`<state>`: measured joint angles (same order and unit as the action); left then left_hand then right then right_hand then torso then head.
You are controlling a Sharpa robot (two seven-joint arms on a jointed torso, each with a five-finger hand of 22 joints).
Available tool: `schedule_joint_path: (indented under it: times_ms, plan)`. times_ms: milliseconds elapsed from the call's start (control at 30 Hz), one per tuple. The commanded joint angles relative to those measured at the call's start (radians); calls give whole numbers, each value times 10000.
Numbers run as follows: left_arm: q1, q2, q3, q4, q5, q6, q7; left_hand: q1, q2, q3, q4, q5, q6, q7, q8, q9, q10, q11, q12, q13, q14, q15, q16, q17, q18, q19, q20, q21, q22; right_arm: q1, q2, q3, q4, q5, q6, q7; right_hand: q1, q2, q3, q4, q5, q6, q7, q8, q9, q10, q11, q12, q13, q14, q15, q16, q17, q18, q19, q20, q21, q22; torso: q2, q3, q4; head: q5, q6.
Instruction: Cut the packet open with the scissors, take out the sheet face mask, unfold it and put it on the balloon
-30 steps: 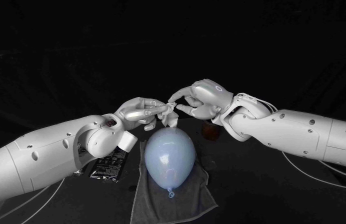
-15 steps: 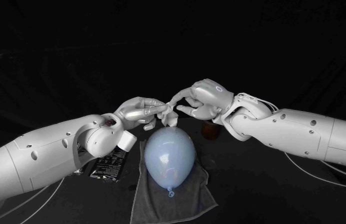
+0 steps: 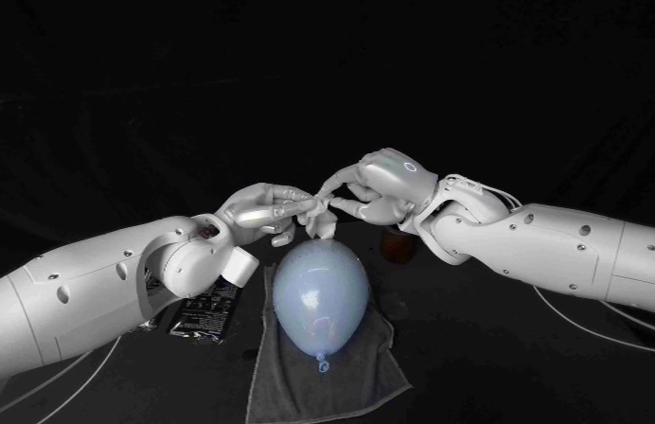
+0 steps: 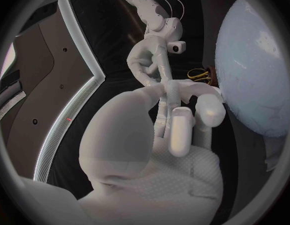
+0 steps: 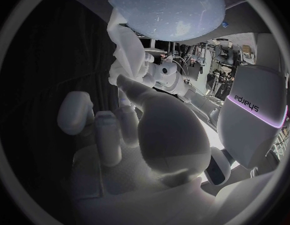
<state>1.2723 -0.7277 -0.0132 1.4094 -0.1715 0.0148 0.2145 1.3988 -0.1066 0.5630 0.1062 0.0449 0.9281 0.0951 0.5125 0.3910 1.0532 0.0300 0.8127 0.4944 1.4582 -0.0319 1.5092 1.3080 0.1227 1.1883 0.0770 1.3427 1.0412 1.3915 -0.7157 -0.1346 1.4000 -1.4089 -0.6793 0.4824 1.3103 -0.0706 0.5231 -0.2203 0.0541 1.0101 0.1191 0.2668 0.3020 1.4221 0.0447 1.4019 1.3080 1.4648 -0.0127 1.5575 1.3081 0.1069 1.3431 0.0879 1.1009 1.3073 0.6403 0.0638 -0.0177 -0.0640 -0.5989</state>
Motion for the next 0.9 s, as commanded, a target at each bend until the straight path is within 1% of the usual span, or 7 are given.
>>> schedule_joint_path:
  times_ms: [33,200,333,433,700,900]
  plan:
    - [6,9,10,44,20,197,40,-6,73,29,-14,34,-32,-18,26,718,100,-64,39,13,76,15,42,442,-140,42,5,61,16,-3,36,4,-87,-100,-17,-134,-66,51,-3,77,-60,71,4,43,6,94,-25,68,1217,988,-67,77,2452,-140,62,0,68,1385,-2,-3,3,-7,-11]
    - [6,7,10,54,20,202,36,-10,73,33,-19,34,-31,-18,29,720,101,-64,44,16,85,14,48,459,-144,56,4,70,37,-7,53,4,-146,-92,-35,-145,-37,135,1,143,-60,126,-5,67,15,133,-33,106,1245,1014,-74,97,2515,-158,124,-6,161,1409,-2,-1,-5,-9,-16]
    - [6,6,10,54,20,197,32,-10,73,33,-19,34,-31,-18,29,720,101,-64,44,16,85,14,48,459,-144,56,4,70,37,-10,56,4,-117,-88,-47,-143,-116,271,-85,369,-60,296,-43,174,64,187,-60,159,1282,1039,-93,116,2575,-173,188,-19,232,1425,-4,4,-4,4,-16]
    - [6,6,10,56,20,197,30,-10,73,33,-19,34,-31,-18,29,720,101,-64,44,16,85,14,48,459,-144,56,4,70,37,-12,61,4,-116,-87,-51,-145,-137,328,-146,481,-61,375,-79,243,100,234,-91,205,1319,1058,-117,131,2623,-188,241,-34,307,1444,-5,3,0,4,-17]
    - [6,1,10,69,20,197,28,-10,73,33,-19,34,-31,-18,29,720,101,-64,44,16,85,14,48,459,-144,56,4,70,37,-15,58,4,-158,-94,-23,-148,-167,377,-267,633,-61,444,-128,337,159,303,-132,273,1375,1060,-152,133,2627,-206,306,-61,391,1466,-1,-2,-5,2,-17]
    - [6,-5,10,65,20,187,24,-10,73,33,-19,34,-31,-18,29,720,101,-64,44,16,85,14,48,459,-144,56,4,70,37,-19,44,4,-101,-136,23,-146,-170,398,-384,738,-62,484,-175,418,212,360,-170,330,1423,1060,-183,133,2627,-223,361,-86,471,1487,-3,3,-5,9,-29]
